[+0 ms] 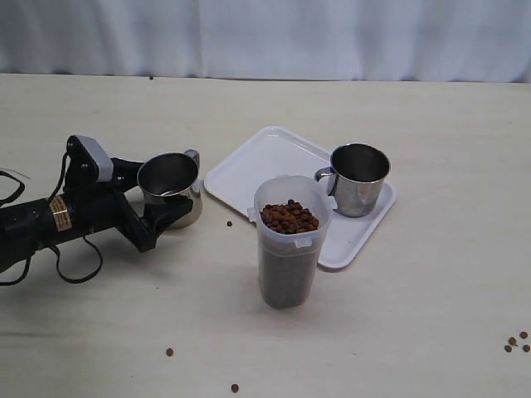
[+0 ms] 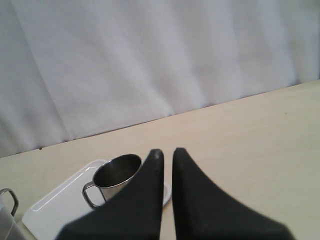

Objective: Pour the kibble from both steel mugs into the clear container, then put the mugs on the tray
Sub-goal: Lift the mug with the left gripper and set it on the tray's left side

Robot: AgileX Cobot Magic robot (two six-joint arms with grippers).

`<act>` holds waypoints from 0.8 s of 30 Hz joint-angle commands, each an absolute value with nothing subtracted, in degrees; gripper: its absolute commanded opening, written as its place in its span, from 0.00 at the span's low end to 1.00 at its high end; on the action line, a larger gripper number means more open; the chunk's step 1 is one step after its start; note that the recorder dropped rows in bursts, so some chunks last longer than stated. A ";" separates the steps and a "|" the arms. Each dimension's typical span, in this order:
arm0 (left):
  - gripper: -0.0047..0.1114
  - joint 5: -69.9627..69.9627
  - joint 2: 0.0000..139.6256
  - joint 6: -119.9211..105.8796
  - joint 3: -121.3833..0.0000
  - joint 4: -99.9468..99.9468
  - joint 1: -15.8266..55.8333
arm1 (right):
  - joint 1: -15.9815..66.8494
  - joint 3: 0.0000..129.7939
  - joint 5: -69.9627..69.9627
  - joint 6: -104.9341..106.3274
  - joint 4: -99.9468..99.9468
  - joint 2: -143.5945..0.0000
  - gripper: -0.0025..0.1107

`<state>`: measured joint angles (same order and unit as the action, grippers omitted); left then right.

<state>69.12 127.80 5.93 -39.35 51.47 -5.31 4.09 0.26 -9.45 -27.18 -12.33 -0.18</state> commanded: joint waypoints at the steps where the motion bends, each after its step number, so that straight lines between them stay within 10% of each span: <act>1: 0.04 69.72 125.12 5.37 -39.63 51.20 -6.35 | 4.14 0.00 -9.71 -27.38 -12.25 0.00 0.06; 24: 0.04 58.14 124.75 15.40 -59.07 52.69 7.30 | 4.14 0.00 -9.71 -27.38 -12.25 0.00 0.06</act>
